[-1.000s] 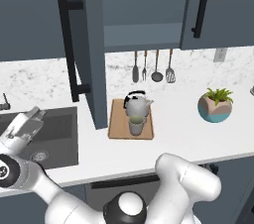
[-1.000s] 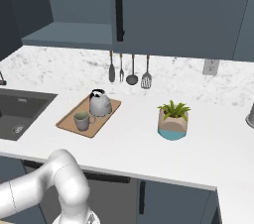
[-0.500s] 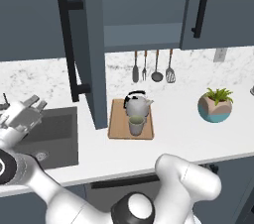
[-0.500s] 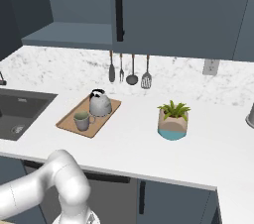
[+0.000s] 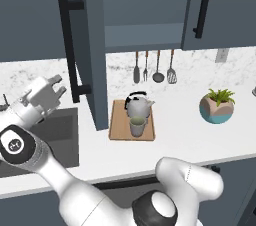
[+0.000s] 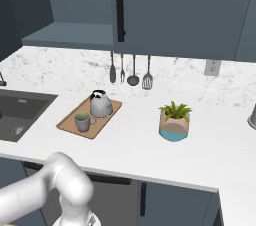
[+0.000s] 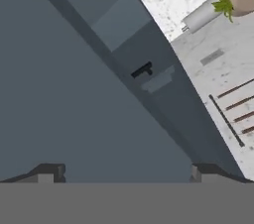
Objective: Pick the kettle from the counter and place it on the tray. Then pick the mug from the cabinet and place it on the tray. Then close the cabinet doors.
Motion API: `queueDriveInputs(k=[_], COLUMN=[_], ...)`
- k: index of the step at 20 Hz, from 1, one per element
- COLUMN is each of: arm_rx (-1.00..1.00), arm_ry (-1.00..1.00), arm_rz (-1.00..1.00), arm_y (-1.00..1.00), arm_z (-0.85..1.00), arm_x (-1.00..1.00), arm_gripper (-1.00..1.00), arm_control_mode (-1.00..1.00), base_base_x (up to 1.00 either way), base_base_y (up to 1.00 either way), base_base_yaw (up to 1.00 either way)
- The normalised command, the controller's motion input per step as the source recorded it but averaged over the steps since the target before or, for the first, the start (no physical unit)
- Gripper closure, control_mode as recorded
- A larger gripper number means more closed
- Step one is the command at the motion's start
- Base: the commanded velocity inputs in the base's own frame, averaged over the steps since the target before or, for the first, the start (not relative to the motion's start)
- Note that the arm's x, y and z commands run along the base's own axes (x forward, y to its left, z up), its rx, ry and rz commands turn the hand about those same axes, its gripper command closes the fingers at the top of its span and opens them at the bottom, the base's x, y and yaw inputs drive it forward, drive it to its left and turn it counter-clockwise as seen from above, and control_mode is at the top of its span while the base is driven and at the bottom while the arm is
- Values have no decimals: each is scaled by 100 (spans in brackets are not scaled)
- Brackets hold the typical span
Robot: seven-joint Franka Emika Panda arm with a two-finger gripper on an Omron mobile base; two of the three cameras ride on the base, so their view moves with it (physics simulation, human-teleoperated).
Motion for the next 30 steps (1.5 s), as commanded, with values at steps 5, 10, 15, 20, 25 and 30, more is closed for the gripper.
queueDriveInputs(k=[5, 10, 15, 20, 25, 30], arm_rx=[7, 10, 13, 14, 13, 12], arm_ry=[4, 0, 3, 7, 19, 20], arm_rz=[12, 17, 18, 20, 24, 25], arm_y=[-96, -100, -100, -100, -91, -82], arm_z=[31, 28, 25, 24, 10, 0], arm_x=[3, 0, 8, 29, 59, 83], arm_gripper=[-100, -100, -100, -100, -100, -100], arm_control_mode=[-100, -100, -100, -100, -100, -100], base_base_x=[0, 0, 0, 0, 0, 0], base_base_y=[0, 0, 0, 0, 0, 0], base_base_yaw=[0, 0, 0, 0, 0, 0])
